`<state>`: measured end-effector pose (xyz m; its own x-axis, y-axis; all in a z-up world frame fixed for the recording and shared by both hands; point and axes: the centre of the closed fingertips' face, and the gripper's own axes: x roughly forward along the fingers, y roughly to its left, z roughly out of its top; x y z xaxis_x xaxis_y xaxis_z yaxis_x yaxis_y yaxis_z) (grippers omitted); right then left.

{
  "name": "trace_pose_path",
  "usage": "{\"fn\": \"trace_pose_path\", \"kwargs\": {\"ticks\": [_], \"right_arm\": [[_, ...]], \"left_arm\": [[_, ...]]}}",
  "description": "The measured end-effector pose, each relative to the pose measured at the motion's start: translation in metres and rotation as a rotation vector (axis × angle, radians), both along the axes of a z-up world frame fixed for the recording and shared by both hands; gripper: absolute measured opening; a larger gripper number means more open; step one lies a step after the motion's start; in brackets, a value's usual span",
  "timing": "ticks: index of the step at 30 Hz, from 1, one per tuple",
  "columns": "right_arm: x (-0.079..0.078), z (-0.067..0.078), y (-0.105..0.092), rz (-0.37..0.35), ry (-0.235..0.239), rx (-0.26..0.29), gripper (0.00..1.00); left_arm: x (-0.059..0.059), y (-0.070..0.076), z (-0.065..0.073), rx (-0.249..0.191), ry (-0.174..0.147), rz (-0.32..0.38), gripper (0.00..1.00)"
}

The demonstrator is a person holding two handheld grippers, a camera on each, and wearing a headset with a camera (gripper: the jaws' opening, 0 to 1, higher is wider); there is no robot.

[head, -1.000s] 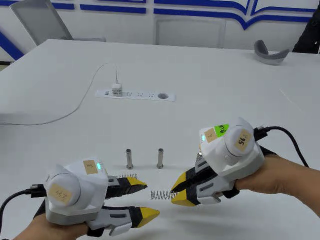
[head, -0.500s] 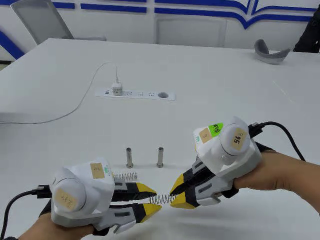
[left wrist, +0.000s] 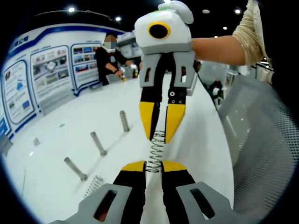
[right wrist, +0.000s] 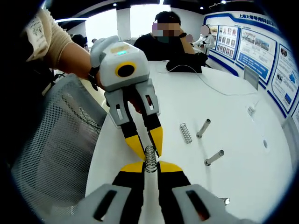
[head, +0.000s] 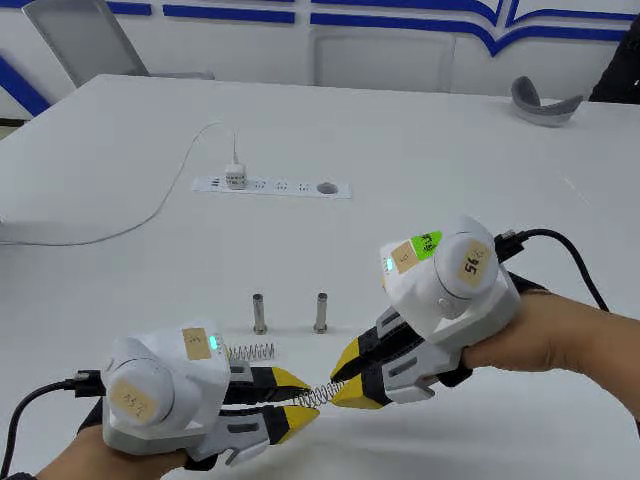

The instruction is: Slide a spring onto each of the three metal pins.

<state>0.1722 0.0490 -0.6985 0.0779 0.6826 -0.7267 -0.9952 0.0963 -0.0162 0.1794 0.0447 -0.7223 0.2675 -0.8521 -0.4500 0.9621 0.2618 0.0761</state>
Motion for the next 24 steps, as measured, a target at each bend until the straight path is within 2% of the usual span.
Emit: {"fn": "trace_pose_path", "kwargs": {"ticks": [8, 12, 24], "right_arm": [[0.001, 0.014, 0.012, 0.007, -0.021, 0.044, 0.11], [0.003, 0.017, 0.016, 0.004, -0.026, 0.06, 0.11], [0.004, 0.022, 0.022, -0.001, -0.041, 0.089, 0.12]], "left_arm": [[-0.001, -0.003, 0.003, -0.012, -0.002, -0.001, 0.11], [0.0, -0.003, 0.004, -0.016, -0.004, 0.002, 0.11], [0.002, -0.004, 0.008, -0.052, 0.014, 0.023, 0.11]]}}
